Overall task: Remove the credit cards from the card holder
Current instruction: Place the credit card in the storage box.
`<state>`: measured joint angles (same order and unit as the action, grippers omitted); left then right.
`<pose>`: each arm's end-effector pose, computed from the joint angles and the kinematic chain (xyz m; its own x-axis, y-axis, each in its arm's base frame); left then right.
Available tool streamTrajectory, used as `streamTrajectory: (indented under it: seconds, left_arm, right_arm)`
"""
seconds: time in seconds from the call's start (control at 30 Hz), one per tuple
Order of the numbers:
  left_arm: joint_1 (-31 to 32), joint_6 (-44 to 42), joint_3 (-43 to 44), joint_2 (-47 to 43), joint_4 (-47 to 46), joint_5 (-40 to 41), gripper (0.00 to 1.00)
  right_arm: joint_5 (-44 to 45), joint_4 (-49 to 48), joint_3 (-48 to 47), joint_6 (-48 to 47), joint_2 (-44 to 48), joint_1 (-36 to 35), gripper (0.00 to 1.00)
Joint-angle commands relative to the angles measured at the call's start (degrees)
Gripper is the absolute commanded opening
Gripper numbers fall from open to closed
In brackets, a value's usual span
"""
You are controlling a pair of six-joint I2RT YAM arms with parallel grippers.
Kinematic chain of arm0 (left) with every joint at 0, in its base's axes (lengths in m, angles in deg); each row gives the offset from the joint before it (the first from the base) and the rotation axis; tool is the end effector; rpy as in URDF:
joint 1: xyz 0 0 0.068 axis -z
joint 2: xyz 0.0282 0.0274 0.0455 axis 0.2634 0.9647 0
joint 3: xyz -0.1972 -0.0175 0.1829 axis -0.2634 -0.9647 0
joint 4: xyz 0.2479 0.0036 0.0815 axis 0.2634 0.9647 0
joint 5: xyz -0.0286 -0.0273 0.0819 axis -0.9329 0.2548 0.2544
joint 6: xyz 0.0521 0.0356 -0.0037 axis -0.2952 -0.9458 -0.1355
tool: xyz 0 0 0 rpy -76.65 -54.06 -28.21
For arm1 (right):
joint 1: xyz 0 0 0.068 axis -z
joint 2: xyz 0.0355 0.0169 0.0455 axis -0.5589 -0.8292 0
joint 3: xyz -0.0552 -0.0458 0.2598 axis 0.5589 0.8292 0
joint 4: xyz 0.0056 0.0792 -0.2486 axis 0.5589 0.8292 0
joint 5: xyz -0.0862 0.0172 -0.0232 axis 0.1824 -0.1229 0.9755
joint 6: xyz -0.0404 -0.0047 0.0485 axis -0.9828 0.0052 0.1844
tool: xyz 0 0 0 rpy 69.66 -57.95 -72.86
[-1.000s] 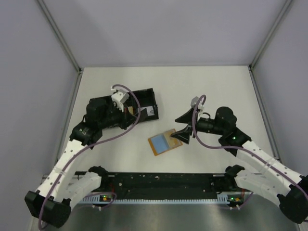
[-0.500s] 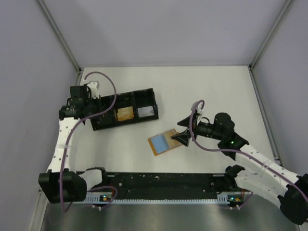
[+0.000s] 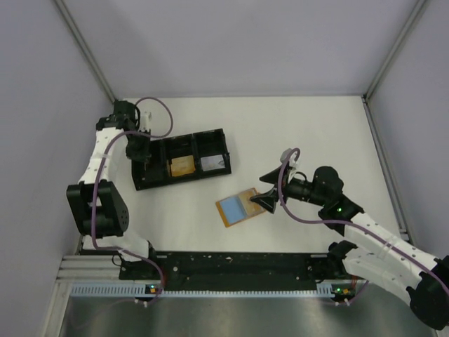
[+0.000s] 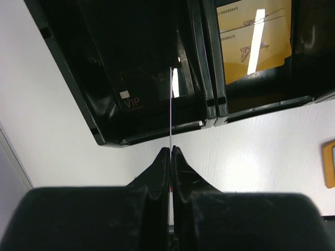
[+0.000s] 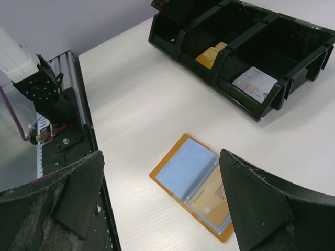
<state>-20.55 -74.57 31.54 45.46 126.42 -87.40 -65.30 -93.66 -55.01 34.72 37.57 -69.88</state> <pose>0.3217 0.0250 0.2850 -0.9041 0.0016 -0.4272 0.0254 0.9984 -0.0500 0.1550 0.1442 0.2657 -0.2710 0.0086 -0.9625 -0.8897 0.3795 0.2538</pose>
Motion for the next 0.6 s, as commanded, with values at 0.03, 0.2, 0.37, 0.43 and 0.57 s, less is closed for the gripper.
streamTrajectory:
  seconds: [0.03,0.2,0.37,0.43,0.57]
  left_arm:
    - [-0.87,-2.50,7.00,7.24,4.37,-2.88,0.00]
    - [-1.13,-3.99,12.54,14.97,6.73,-5.09,0.00]
    - [-2.63,-5.13,13.78,19.90,7.54,-12.82,0.00]
    - [-3.07,-5.05,14.04,21.22,7.62,-12.74,0.00]
    - [-3.25,-5.05,14.66,22.90,7.36,-12.39,0.14]
  right_arm:
    - [0.54,-2.37,0.04,-0.94,1.05,-0.84,0.90]
    - [0.72,-2.81,0.48,-1.12,0.88,-0.84,0.90]
    - [0.98,-3.16,0.65,-1.29,0.61,-0.84,0.90]
    - [0.98,-3.34,0.74,-1.29,0.35,-0.84,0.90]
    - [1.16,-3.69,0.83,-1.29,0.17,-0.93,0.90]
